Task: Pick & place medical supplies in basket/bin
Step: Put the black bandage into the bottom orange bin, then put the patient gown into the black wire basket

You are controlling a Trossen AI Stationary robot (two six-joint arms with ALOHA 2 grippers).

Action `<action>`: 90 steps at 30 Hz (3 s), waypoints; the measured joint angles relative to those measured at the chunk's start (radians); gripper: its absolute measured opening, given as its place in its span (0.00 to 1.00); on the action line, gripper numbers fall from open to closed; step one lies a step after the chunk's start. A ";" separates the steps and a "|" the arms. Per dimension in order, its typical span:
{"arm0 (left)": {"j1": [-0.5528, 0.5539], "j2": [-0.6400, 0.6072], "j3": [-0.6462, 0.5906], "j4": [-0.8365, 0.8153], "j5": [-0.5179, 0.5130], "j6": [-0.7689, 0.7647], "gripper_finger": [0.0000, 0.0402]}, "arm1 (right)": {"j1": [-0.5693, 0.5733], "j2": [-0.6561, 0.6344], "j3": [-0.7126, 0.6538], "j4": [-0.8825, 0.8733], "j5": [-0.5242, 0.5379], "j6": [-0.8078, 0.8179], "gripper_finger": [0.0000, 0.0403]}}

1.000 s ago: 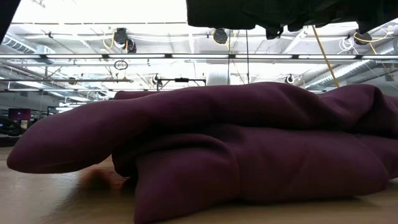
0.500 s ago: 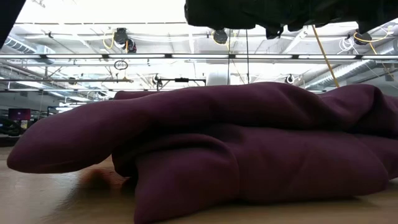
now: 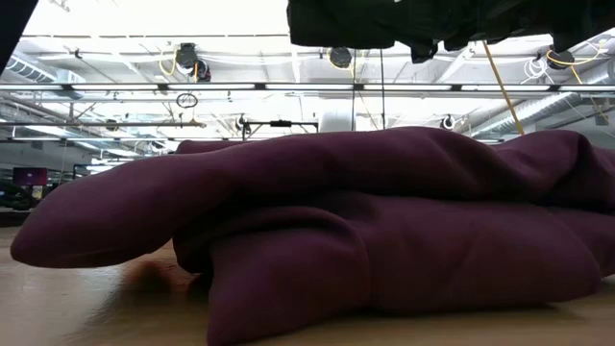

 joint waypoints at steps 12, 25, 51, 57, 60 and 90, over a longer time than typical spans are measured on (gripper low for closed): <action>-0.074 -0.065 -0.038 -0.245 -0.182 0.020 0.14 | 0.001 -0.123 0.002 -0.173 -0.004 0.105 0.47; -0.050 -0.428 -0.754 0.157 -0.148 0.113 0.14 | 0.001 -0.165 0.000 -0.249 -0.001 0.115 0.46; 0.132 -0.475 -1.087 0.502 0.001 0.129 0.53 | 0.000 -0.164 0.000 -0.247 0.000 0.090 0.43; 0.132 -0.475 -1.087 0.502 -0.057 0.119 0.69 | 0.000 -0.164 0.000 -0.258 0.000 0.090 0.43; 0.132 -0.479 -1.054 0.433 -0.070 0.107 0.73 | 0.001 -0.164 0.000 -0.270 0.000 0.092 0.43; -0.359 -0.699 -1.218 0.929 -0.351 -0.319 0.70 | 0.297 0.021 -0.342 0.023 -0.001 1.376 0.44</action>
